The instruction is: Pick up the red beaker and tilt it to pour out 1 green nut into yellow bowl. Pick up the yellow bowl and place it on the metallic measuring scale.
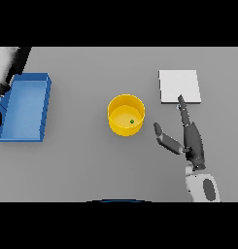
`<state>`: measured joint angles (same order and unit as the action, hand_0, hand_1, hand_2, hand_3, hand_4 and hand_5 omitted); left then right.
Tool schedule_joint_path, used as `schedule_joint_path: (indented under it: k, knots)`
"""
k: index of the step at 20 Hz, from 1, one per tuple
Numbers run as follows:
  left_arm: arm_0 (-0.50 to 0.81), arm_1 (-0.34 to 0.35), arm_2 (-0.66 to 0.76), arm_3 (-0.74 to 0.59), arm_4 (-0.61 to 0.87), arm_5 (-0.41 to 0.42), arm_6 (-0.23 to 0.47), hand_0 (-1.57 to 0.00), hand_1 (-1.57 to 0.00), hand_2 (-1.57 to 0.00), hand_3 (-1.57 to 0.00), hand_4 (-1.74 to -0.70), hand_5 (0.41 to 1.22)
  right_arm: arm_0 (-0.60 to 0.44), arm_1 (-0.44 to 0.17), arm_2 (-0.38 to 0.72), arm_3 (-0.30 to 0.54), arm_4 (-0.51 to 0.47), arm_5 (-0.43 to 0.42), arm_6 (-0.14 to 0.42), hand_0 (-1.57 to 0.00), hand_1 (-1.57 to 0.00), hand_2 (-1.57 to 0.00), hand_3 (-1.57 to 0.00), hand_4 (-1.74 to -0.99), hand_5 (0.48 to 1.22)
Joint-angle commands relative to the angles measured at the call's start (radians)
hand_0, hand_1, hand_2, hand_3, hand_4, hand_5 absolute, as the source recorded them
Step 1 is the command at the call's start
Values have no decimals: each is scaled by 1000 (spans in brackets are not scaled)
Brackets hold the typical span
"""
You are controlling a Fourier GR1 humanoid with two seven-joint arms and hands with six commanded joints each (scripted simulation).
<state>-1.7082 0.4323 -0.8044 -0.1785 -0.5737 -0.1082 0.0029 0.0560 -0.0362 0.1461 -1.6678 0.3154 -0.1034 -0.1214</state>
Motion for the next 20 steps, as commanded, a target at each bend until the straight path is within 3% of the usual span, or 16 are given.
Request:
schedule_joint_path:
  k: [1, 3, 5, 7, 8, 11, 16, 18, 20]
  knots:
    - [12, 22, 44, 29, 56, 28, 12, -1571, -1571, -1571, -1394, -1738, 1221, -4, 12, -2, 3, -23, 7, -9, 1, 1, 1, 1, -1129, 625]
    - [51, 74, 125, 75, 175, 69, 20, -1571, -1571, -1571, -1458, -1739, 1221, -2, 12, -13, 4, -75, 40, -36, 1, 1, 1, 1, -1093, 623]
    - [110, 116, 186, 106, 277, 109, 37, -1571, -1571, -1571, -1499, -1740, 1221, -8, 3, -18, -2, -93, 56, -22, 1, 1, 1, 1, -1081, 631]
    - [179, 156, 229, 125, 361, 155, 49, -1571, -1571, -1571, -1525, -1740, 1221, -5, -1, -16, -19, -105, 69, -10, 1, 1, 1, 1, -1106, 642]
    - [207, 166, 242, 138, 393, 179, 90, -1571, -1571, -1571, -1534, -1740, 1221, -8, -7, -16, -7, -102, 73, -18, 1, 1, 1, 1, -1126, 651]
    - [276, 173, 298, 152, 501, 240, 188, -1571, -1571, -1571, -1552, -1741, 1221, -2, -6, -14, -8, -108, 80, -31, 1, 1, 1, 1, -1157, 666]
    - [430, 190, 374, 114, 658, 298, 203, -1571, -1571, -1571, -1428, -1741, 1221, -3, -30, -11, 3, -83, 80, -50, 1, 1, 1, 1, -1191, 702]
    - [485, 185, 389, 63, 711, 325, 212, -1571, -1571, -1571, -1374, -1741, 1221, -28, -26, -13, 15, -83, 78, -12, 1, 1, 1, 1, -1194, 703]
    - [557, 194, 397, -5, 761, 355, 225, -1571, -1571, -1571, -1379, -1741, 1221, -24, -29, -13, 16, -82, 78, -29, 1, 1, 1, 1, -1202, 709]
